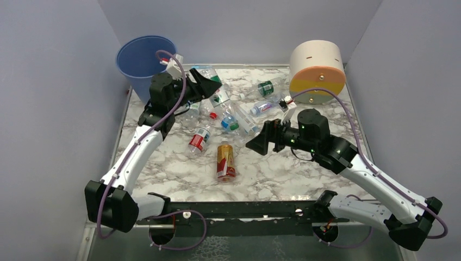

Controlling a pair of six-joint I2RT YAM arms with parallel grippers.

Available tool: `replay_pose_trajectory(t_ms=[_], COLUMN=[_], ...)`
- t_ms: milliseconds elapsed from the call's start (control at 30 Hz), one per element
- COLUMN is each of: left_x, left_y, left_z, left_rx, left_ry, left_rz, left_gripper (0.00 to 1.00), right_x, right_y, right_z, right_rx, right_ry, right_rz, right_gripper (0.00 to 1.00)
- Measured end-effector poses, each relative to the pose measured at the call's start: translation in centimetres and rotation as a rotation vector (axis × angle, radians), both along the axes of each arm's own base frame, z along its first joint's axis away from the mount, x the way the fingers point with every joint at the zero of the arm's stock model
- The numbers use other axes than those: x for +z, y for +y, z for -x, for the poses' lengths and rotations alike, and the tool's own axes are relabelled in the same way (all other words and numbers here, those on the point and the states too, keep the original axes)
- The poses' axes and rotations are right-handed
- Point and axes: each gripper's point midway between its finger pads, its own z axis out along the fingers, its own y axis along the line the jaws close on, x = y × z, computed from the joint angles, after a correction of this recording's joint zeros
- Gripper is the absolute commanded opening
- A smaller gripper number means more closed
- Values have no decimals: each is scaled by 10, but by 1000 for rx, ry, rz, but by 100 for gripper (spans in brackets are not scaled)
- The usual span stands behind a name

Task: Put the plastic bottles in the bin
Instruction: Pick up the plastic bottle at the center of the board, then place the plastic bottle in the trash bin.

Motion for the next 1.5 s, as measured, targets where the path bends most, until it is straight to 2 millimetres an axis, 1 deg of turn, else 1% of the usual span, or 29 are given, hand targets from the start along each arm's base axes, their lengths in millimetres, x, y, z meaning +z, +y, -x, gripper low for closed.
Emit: replay_pose_trajectory(t_ms=[100, 233, 367, 400, 467, 700, 933, 1033, 1200, 1500], left_x=[26, 49, 65, 68, 76, 98, 127, 132, 134, 127], left_y=[15, 38, 75, 82, 102, 174, 231, 247, 259, 294], left_z=[-16, -34, -48, -50, -54, -57, -58, -68, -88, -120], left_rx=[41, 91, 162, 175, 212, 324, 406, 427, 440, 570], left_ry=[-51, -93, -120, -126, -139, -181, -244, -257, -276, -347], left_rz=[14, 25, 29, 29, 28, 25, 70, 101, 120, 60], left_gripper=[55, 55, 55, 55, 55, 55, 55, 55, 55, 55], right_x=[-6, -14, -21, -22, -27, -53, -57, -58, -64, -80], right_y=[0, -1, -2, -2, -3, -4, -1, 1, 6, 14], right_z=[1, 2, 4, 4, 6, 17, 22, 22, 21, 21], right_rx=[-2, -4, -7, -7, -6, 20, 46, 56, 70, 101], right_ry=[15, 32, 50, 54, 64, 120, 140, 145, 163, 200], right_rz=[6, 16, 20, 19, 17, 34, 21, 20, 28, 41], right_gripper=[99, 100, 99, 99, 100, 100, 100, 99, 99, 99])
